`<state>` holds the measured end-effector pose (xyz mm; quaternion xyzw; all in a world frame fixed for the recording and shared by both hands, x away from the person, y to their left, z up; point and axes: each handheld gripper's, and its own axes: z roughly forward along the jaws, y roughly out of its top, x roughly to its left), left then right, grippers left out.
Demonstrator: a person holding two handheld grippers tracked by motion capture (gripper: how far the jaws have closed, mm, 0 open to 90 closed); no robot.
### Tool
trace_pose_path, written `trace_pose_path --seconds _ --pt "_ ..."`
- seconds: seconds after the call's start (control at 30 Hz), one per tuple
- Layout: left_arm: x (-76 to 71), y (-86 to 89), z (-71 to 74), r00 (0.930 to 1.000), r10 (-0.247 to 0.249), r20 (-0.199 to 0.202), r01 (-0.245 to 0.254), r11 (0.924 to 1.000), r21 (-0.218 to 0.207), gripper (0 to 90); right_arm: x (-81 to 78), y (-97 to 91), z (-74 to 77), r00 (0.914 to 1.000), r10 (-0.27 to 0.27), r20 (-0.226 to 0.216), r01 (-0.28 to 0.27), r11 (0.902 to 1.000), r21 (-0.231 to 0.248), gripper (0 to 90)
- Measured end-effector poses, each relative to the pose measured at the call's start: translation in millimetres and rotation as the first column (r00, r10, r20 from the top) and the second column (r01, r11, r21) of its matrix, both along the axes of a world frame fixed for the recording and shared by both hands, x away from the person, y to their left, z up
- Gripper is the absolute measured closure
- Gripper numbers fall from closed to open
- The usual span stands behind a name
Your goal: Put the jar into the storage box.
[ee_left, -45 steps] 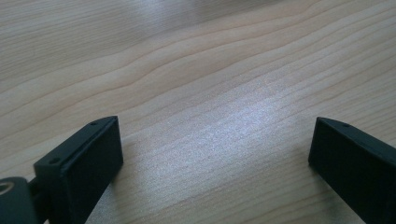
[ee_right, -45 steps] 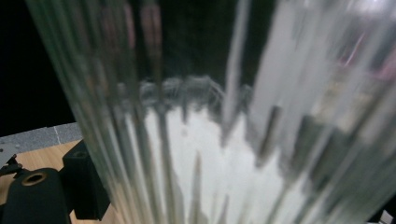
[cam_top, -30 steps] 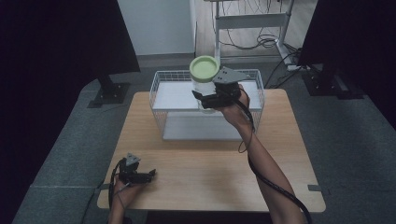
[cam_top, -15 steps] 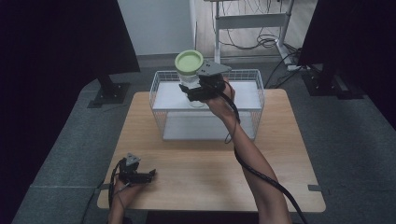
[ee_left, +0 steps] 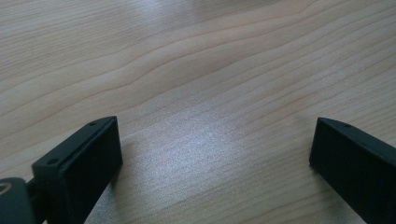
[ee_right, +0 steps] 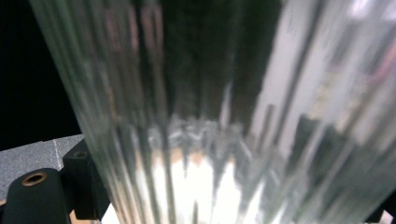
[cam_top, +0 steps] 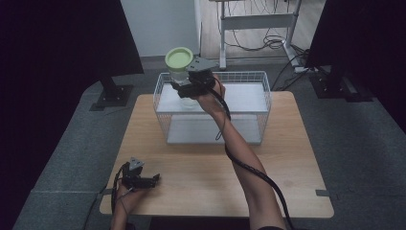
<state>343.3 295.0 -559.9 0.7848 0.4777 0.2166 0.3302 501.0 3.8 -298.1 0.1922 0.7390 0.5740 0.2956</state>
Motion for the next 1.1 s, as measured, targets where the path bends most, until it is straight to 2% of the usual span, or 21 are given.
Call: trace_pose_path --seconds 0.27,0.53,0.7,0.87,1.1 --pt "0.3 -0.1 0.0 1.0 -0.004 0.0 0.004 1.0 0.0 2.3 12.6 17.7 -2.6 0.9999 0.01 -0.004 -0.011 0.9999 -0.004 11.7" --pt "0.9 -0.7 -0.1 1.0 -0.006 0.001 0.006 1.0 -0.003 2.3 31.1 32.3 -9.4 0.9987 0.014 -0.05 -0.012 0.9995 0.03 11.6" --pt "1.8 -1.5 -0.1 0.9999 -0.012 0.0 0.012 0.9999 -0.002 2.3 37.9 35.5 -10.8 0.9966 0.023 -0.079 -0.019 0.9985 0.052 11.6" --pt "2.6 -1.9 0.3 0.9998 -0.021 -0.003 0.021 0.9998 0.007 2.3 47.1 33.8 -10.5 0.9909 0.035 -0.13 -0.025 0.9969 0.075 11.4" --pt "3.3 -2.7 0.2 0.9997 -0.024 -0.002 0.024 0.9997 0.004 2.3 48.3 33.6 -11.1 0.9907 0.034 -0.132 -0.024 0.9968 0.075 10.8"
